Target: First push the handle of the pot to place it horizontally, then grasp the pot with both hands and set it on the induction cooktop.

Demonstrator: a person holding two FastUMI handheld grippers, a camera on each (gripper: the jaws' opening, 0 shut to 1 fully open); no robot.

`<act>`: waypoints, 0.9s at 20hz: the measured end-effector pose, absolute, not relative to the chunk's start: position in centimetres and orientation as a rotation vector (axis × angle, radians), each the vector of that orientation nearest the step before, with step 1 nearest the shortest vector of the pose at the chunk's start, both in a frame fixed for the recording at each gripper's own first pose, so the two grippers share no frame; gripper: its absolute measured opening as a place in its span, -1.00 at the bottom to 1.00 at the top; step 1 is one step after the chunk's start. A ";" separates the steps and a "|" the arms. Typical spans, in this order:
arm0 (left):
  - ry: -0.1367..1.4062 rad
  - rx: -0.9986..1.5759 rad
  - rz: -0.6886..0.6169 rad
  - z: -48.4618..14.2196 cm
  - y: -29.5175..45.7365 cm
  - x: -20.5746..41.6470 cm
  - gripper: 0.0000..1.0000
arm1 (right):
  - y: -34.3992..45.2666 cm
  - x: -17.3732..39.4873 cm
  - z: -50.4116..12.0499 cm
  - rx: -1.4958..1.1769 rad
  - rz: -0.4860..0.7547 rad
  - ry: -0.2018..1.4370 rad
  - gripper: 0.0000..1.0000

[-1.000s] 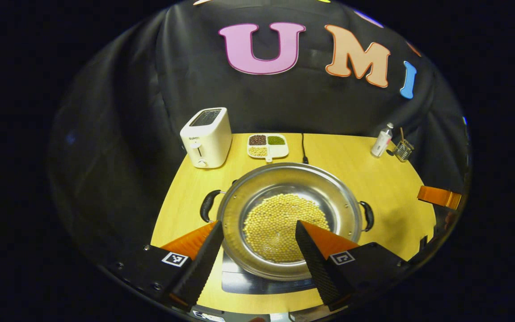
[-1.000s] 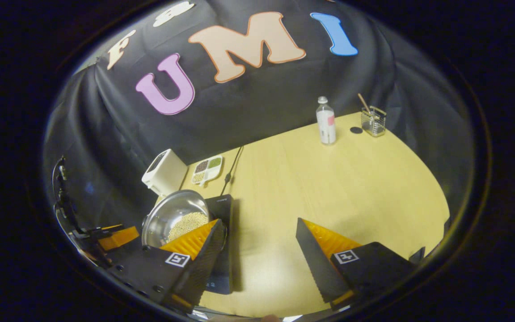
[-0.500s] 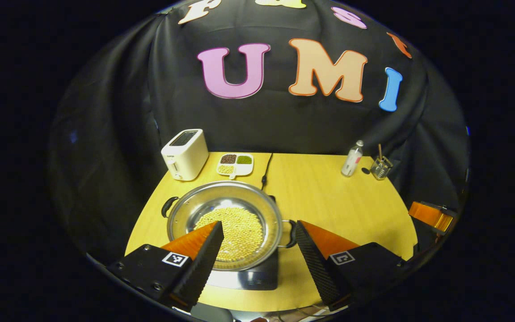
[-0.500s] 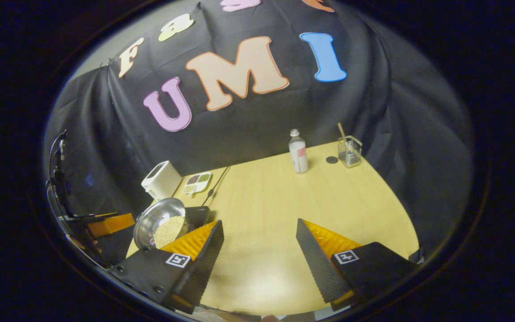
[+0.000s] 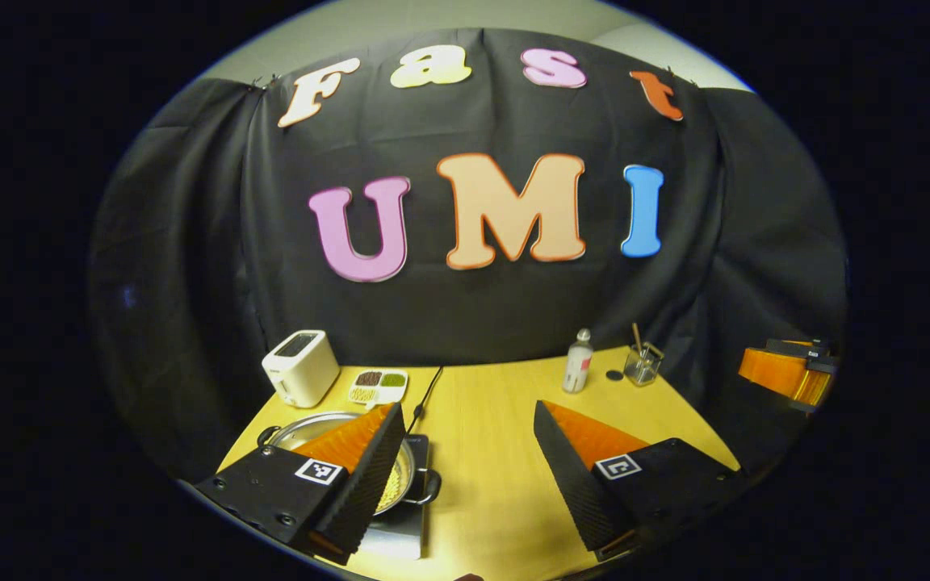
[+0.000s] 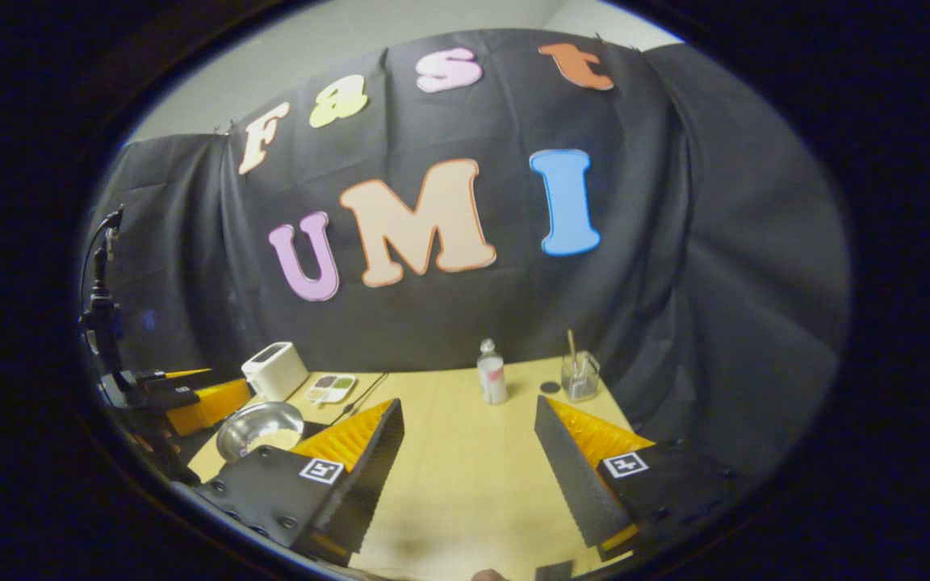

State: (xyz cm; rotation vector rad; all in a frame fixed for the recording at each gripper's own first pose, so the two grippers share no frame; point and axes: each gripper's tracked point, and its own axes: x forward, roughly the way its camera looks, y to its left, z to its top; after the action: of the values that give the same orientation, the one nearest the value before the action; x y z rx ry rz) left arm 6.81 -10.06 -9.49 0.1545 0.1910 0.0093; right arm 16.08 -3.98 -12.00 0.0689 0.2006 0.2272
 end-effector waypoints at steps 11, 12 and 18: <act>-0.139 0.022 0.010 -2.3 -13.6 1.8 0.84 | -10.1 12.9 -5.9 0.101 0.193 0.017 0.83; -0.138 0.017 0.013 -2.3 -13.6 1.5 0.84 | -10.5 12.4 -5.8 0.102 0.188 0.011 0.84; -0.119 0.032 0.003 -2.8 -13.7 0.7 0.92 | -11.2 11.3 -6.2 0.113 0.179 0.007 0.84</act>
State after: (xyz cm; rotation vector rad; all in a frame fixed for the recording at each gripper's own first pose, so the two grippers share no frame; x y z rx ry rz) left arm 0.73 -13.71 -2.78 0.0321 -0.1195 0.0026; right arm 11.31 -11.18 -6.20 0.1133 0.0069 0.1785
